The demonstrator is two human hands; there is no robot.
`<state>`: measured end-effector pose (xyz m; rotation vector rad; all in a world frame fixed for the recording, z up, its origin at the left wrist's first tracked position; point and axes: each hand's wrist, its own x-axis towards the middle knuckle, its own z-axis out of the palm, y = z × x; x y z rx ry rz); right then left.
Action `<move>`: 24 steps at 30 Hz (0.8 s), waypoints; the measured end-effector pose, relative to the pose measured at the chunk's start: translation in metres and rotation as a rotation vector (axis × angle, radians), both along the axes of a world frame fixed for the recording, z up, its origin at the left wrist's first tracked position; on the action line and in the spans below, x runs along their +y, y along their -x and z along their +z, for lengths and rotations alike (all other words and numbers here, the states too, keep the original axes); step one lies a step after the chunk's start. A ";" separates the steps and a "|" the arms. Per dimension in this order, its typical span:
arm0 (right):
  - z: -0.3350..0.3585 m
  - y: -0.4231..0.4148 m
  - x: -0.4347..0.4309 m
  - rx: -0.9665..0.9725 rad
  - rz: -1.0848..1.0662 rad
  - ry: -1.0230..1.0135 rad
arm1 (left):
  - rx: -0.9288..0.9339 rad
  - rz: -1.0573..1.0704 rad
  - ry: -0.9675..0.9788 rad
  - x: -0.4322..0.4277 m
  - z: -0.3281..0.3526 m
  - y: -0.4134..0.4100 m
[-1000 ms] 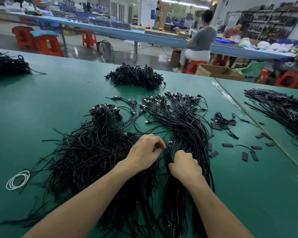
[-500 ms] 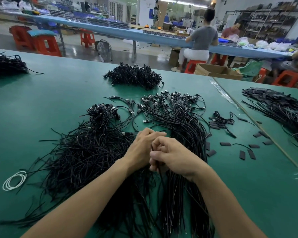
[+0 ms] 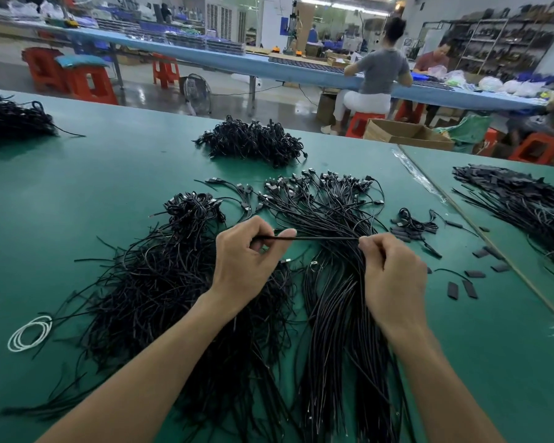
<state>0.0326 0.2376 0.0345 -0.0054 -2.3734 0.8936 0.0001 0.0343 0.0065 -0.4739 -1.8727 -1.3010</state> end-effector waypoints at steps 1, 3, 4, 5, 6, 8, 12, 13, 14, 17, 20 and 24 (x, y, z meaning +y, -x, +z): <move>0.000 -0.002 0.001 0.032 -0.017 -0.014 | 0.054 0.013 0.009 0.002 0.004 0.000; -0.001 -0.004 0.001 0.100 -0.041 -0.009 | 0.118 0.030 0.008 0.003 0.012 0.001; -0.001 -0.005 0.001 0.138 -0.050 0.005 | 0.095 0.039 -0.008 0.002 0.014 0.003; -0.002 -0.006 0.002 0.174 -0.058 0.017 | 0.010 0.045 -0.035 0.000 0.015 0.007; -0.004 -0.006 0.002 0.201 -0.063 0.024 | -0.129 0.042 -0.063 -0.004 0.014 0.011; -0.009 -0.008 0.002 0.217 -0.053 0.027 | -0.458 0.013 -0.118 -0.012 0.003 0.017; -0.024 -0.004 0.006 0.139 -0.056 0.008 | -0.619 -0.001 -0.194 -0.027 -0.019 0.022; -0.028 -0.002 0.009 0.112 -0.079 0.010 | -0.544 0.011 -0.172 -0.029 -0.019 0.020; -0.033 0.001 0.013 0.070 -0.105 0.024 | -0.438 0.044 -0.128 -0.032 -0.017 0.017; -0.047 0.008 0.027 -0.144 -0.194 0.090 | -0.128 0.149 -0.018 -0.038 -0.003 0.012; -0.051 0.008 0.033 -0.365 -0.179 -0.010 | 0.006 0.165 0.086 -0.040 0.010 0.010; -0.034 0.001 0.015 -0.504 -0.077 -0.309 | 0.027 0.157 0.422 -0.029 0.014 0.009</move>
